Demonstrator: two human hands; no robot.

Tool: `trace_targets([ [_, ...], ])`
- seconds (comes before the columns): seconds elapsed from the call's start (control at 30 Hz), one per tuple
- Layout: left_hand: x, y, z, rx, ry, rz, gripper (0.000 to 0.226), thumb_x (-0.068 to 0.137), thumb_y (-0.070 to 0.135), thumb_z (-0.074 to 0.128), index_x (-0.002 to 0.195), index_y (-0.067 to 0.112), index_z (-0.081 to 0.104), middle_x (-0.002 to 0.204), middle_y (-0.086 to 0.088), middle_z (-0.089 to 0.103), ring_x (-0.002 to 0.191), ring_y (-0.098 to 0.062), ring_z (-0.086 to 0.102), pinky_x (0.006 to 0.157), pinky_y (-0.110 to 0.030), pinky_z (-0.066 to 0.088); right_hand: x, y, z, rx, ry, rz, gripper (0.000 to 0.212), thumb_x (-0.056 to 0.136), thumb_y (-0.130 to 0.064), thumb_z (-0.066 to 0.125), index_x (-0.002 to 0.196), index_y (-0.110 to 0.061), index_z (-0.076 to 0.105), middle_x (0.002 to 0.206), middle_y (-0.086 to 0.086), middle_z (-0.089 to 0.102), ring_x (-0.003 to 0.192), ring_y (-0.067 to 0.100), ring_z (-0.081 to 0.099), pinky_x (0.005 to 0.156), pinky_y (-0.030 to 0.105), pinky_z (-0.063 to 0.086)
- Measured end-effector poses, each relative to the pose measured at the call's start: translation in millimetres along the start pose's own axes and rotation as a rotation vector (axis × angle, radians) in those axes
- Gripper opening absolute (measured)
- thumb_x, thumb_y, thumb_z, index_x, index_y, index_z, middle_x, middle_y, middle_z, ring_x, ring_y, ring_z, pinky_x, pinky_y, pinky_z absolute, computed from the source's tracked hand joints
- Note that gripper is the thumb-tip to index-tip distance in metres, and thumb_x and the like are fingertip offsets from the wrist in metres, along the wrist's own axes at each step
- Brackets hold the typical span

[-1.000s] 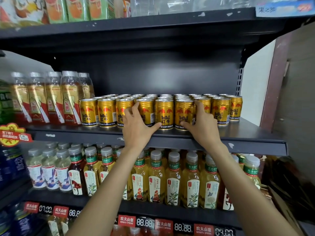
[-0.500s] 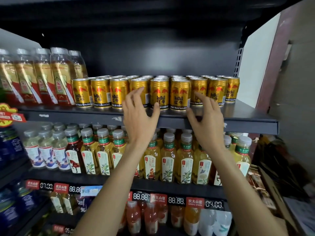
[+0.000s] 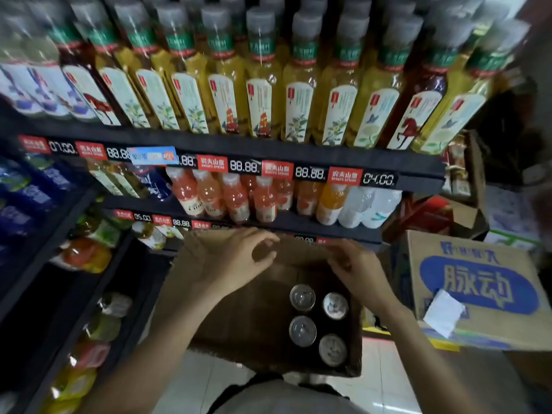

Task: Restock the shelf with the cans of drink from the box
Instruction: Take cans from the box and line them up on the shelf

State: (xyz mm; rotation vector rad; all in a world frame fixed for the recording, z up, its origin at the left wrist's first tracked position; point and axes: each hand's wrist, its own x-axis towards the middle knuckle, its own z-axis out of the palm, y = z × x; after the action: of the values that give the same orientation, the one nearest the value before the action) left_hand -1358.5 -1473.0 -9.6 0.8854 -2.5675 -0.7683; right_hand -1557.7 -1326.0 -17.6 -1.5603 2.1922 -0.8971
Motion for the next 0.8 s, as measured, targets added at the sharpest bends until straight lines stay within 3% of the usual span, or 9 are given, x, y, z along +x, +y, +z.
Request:
trace_targets([
  [0.13, -36, -29, 57, -0.111, -0.246, -0.185, 0.041, 0.08, 0.024, 0.071, 0.119, 0.023, 0.058, 0.115, 0.005, 0.058, 0.106, -0.01, 0.054, 0.091, -0.035, 0.048, -34, 25, 45, -0.294, -0.308, 0.115, 0.042, 0.077, -0.014, 0.068, 0.119, -0.015, 0.06, 0.111, 0.004, 0.062, 0.104, 0.028, 0.058, 0.078, 0.036, 0.049],
  [0.23, -39, -35, 93, -0.073, -0.449, -0.257, 0.06, 0.084, 0.026, 0.067, 0.137, 0.03, 0.039, 0.144, -0.002, 0.035, 0.127, -0.019, 0.042, 0.1, -0.038, 0.043, -45, 30, 70, -0.602, -0.35, 0.12, 0.055, 0.061, -0.013, 0.079, 0.114, -0.011, 0.064, 0.102, 0.009, 0.068, 0.097, 0.03, 0.062, 0.077, 0.036, 0.051],
  [0.33, -29, -35, 120, 0.044, -0.492, -0.139, 0.075, 0.084, 0.018, 0.067, 0.144, 0.032, 0.025, 0.151, 0.001, 0.024, 0.131, -0.021, 0.038, 0.098, -0.035, 0.044, -44, 37, 84, -0.784, -0.441, 0.11, 0.05, 0.085, -0.012, 0.059, 0.133, -0.006, 0.045, 0.126, 0.015, 0.057, 0.121, 0.031, 0.048, 0.096, 0.036, 0.039],
  [0.43, -18, -39, 145, 0.106, -0.567, -0.012, 0.083, 0.078, 0.007, 0.069, 0.145, 0.027, 0.025, 0.149, 0.005, 0.026, 0.135, -0.02, 0.03, 0.1, -0.032, 0.041, -32, 41, 86, -0.858, -0.525, 0.16, 0.047, 0.068, -0.024, 0.079, 0.109, -0.006, 0.065, 0.095, 0.013, 0.069, 0.096, 0.026, 0.061, 0.079, 0.03, 0.045],
  [0.5, -13, -41, 158, 0.106, -0.618, 0.01, 0.082, 0.076, 0.005, 0.072, 0.143, 0.024, 0.028, 0.147, 0.004, 0.031, 0.135, -0.02, 0.029, 0.104, -0.03, 0.037, -30, 45, 88, -0.878, -0.592, 0.158, 0.044, 0.077, -0.024, 0.07, 0.116, -0.006, 0.058, 0.105, 0.015, 0.066, 0.105, 0.029, 0.057, 0.086, 0.033, 0.042],
  [0.57, -7, -43, 166, 0.094, -0.601, 0.025, 0.075, 0.076, 0.008, 0.073, 0.139, 0.02, 0.034, 0.141, 0.001, 0.039, 0.131, -0.019, 0.035, 0.102, -0.027, 0.033, -31, 50, 89, -0.908, -0.637, 0.123, 0.041, 0.091, -0.017, 0.049, 0.13, -0.007, 0.041, 0.126, 0.015, 0.055, 0.121, 0.03, 0.044, 0.097, 0.035, 0.033],
  [0.63, -4, -48, 166, 0.054, -0.593, 0.024, 0.071, 0.074, 0.012, 0.076, 0.135, 0.019, 0.039, 0.136, 0.0, 0.045, 0.126, -0.019, 0.041, 0.1, -0.028, 0.035, -28, 48, 87, -0.871, -0.623, 0.124, 0.042, 0.092, -0.014, 0.047, 0.132, -0.007, 0.038, 0.13, 0.015, 0.051, 0.123, 0.03, 0.042, 0.097, 0.035, 0.034],
  [0.73, -8, -54, 154, -0.149, -0.503, -0.108, 0.065, 0.067, 0.024, 0.083, 0.121, 0.024, 0.047, 0.121, 0.002, 0.054, 0.113, -0.018, 0.052, 0.091, -0.034, 0.045, -29, 32, 70, -0.694, -0.614, 0.206, 0.051, 0.086, -0.015, 0.06, 0.132, -0.01, 0.037, 0.13, 0.012, 0.047, 0.118, 0.029, 0.045, 0.088, 0.035, 0.043],
  [0.8, -13, -51, 138, -0.279, -0.36, -0.213, 0.062, 0.061, 0.027, 0.086, 0.112, 0.025, 0.051, 0.112, 0.008, 0.056, 0.105, -0.012, 0.054, 0.086, -0.028, 0.044, -34, 22, 51, -0.553, -0.558, 0.269, 0.066, 0.078, -0.026, 0.071, 0.132, -0.015, 0.036, 0.127, 0.008, 0.045, 0.115, 0.028, 0.048, 0.083, 0.035, 0.047],
])
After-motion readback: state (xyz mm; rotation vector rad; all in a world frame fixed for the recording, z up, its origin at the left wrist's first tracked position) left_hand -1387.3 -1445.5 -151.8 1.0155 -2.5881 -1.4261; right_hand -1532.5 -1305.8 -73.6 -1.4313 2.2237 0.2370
